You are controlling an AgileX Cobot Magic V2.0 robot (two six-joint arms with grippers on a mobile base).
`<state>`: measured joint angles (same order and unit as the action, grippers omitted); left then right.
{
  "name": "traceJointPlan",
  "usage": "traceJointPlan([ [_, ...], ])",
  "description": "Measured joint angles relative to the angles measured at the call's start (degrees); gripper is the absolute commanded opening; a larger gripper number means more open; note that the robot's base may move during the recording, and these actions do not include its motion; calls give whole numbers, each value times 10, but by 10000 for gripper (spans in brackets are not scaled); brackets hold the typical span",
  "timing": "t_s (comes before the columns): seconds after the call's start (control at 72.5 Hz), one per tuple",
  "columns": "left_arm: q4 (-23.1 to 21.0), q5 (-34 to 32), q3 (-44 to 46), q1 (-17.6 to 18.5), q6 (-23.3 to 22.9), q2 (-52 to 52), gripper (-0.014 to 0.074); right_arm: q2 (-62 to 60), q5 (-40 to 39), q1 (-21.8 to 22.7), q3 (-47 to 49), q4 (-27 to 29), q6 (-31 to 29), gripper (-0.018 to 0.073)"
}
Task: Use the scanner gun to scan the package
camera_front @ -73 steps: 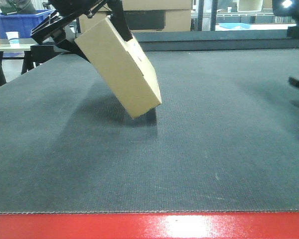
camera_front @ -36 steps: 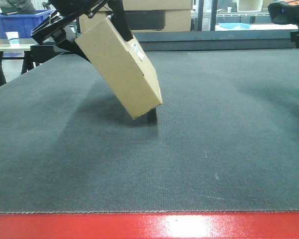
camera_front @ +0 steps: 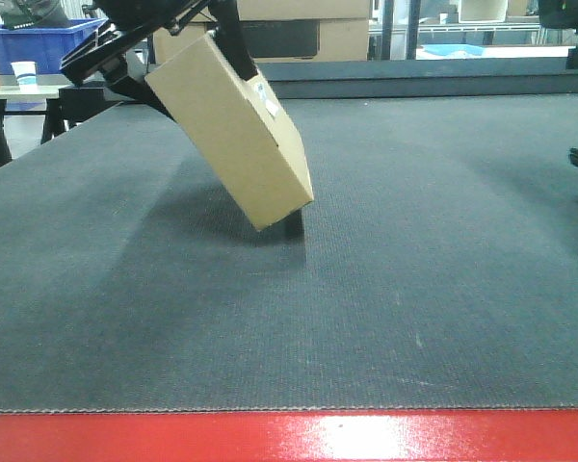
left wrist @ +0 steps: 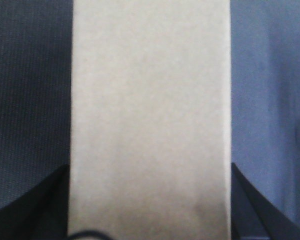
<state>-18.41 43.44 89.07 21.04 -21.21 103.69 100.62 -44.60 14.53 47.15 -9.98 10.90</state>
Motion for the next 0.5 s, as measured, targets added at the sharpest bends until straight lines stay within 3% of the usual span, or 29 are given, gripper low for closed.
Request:
traceJointPlan([
  [0.193, 0, 0, 0, 0, 0, 0, -111, 48, -91, 0, 0, 1, 90, -162],
  [0.496, 0, 0, 0, 0, 0, 0, -111, 89, -141, 0, 0, 1, 108, -162],
])
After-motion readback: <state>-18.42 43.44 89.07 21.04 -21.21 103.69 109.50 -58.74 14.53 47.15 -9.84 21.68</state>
